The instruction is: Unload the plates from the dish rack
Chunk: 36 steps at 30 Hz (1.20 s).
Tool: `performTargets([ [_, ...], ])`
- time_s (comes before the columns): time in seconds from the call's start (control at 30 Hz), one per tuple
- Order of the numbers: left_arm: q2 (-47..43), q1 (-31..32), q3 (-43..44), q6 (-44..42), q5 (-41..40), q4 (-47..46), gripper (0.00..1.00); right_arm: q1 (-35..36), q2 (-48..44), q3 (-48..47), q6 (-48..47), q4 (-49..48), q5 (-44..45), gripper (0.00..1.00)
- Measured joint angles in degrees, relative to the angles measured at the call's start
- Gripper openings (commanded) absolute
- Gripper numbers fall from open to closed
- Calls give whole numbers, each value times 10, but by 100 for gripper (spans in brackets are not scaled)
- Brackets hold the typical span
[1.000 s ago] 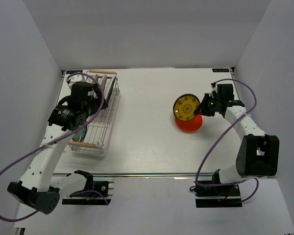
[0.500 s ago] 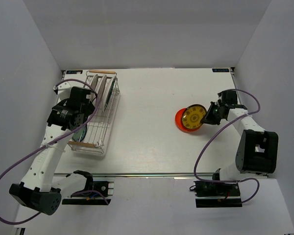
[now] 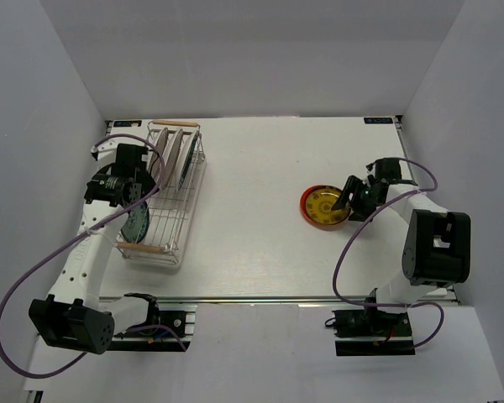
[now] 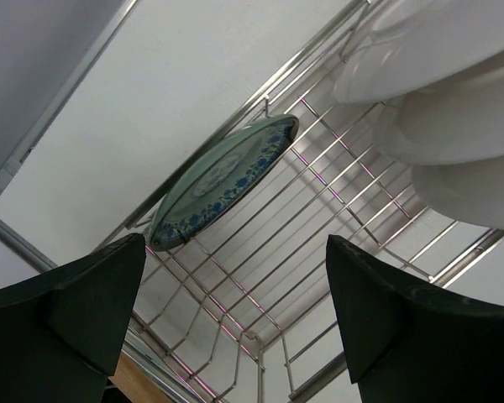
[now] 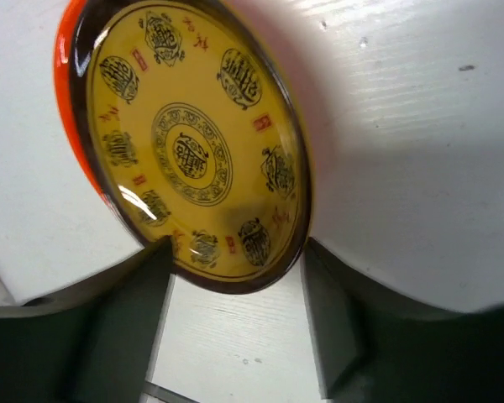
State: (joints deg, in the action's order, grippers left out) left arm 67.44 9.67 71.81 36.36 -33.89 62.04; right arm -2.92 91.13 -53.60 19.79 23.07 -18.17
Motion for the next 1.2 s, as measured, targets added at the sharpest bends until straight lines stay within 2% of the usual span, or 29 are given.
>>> performTargets([
  [0.03,1,-6,0,-3,1,0,98,0,2,0,-2,1,3,79],
  [0.07,2,-11,0,-5,2,0,98,0,2,0,-2,4,6,89],
  [0.1,2,-17,0,-7,2,0,98,0,2,0,-2,9,12,89],
  [0.3,1,-44,-13,-35,2,-8,98,0,2,-10,-5,29,59,89],
  [0.47,2,-58,-49,-72,24,-26,94,0,-7,-20,-4,42,93,89],
  [0.63,1,-63,-76,-104,49,-55,82,0,-18,-36,-3,48,105,89],
  [1.03,21,-79,-87,-124,48,-83,79,0,-27,-40,-3,53,106,89],
  [1.2,38,-96,-87,-131,45,-87,68,0,-31,-40,-3,54,106,89],
])
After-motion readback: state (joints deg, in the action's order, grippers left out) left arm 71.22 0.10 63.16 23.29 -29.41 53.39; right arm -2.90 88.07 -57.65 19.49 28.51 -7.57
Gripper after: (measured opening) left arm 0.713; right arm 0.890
